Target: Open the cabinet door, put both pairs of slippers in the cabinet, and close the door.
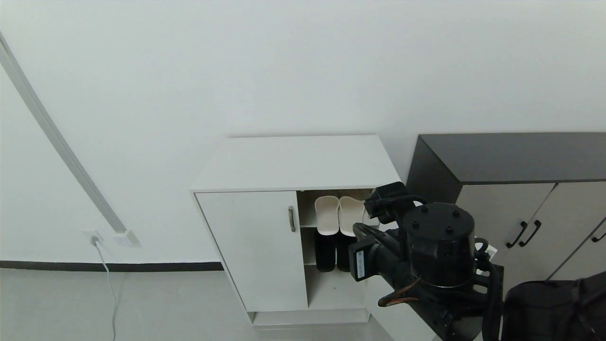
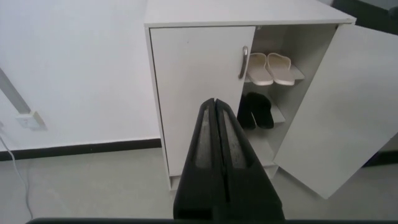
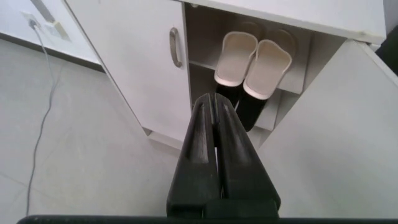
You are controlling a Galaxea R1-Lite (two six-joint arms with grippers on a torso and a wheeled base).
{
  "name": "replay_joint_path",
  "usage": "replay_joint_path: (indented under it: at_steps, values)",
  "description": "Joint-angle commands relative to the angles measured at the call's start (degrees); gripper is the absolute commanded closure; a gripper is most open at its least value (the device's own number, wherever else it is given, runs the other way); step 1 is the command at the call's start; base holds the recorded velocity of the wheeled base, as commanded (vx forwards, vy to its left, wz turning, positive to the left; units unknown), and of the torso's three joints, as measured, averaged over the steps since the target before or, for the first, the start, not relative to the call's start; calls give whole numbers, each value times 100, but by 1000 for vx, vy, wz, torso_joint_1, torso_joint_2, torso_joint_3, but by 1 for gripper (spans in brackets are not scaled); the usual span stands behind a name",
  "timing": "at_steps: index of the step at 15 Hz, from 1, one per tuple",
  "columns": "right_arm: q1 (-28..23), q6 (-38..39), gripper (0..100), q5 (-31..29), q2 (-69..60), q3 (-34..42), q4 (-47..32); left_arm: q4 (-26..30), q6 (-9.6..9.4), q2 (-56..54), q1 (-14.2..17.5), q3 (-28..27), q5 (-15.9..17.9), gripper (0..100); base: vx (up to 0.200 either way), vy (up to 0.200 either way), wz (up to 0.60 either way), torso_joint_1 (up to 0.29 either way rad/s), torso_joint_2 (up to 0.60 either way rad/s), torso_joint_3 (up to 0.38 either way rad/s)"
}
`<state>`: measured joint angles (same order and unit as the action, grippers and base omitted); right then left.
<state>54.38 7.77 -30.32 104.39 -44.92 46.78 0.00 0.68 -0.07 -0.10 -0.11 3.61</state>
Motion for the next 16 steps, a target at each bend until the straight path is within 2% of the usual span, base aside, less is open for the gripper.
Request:
replay_joint_path:
  at_steps: [1,3,8,14,16]
  values:
    - [-42,6,100,0,-15,1,7,0,2,7,1,2,0,100,0,0,0,183,-393,-222]
    - [-59,-29,100,8,-24,71,16,0,2,7,1,2,0,100,0,0,0,146,-315,-159]
    - [-77,-91,100,8,-33,124,95,0,2,7,1,2,0,100,0,0,0,8,-11,-8]
    - [-112,-205,100,0,-15,194,95,-9,2,7,1,2,0,100,0,0,-600,5,0,-1]
    - [-156,-196,100,0,-15,194,113,0,2,7,1,2,0,100,0,0,0,0,0,0]
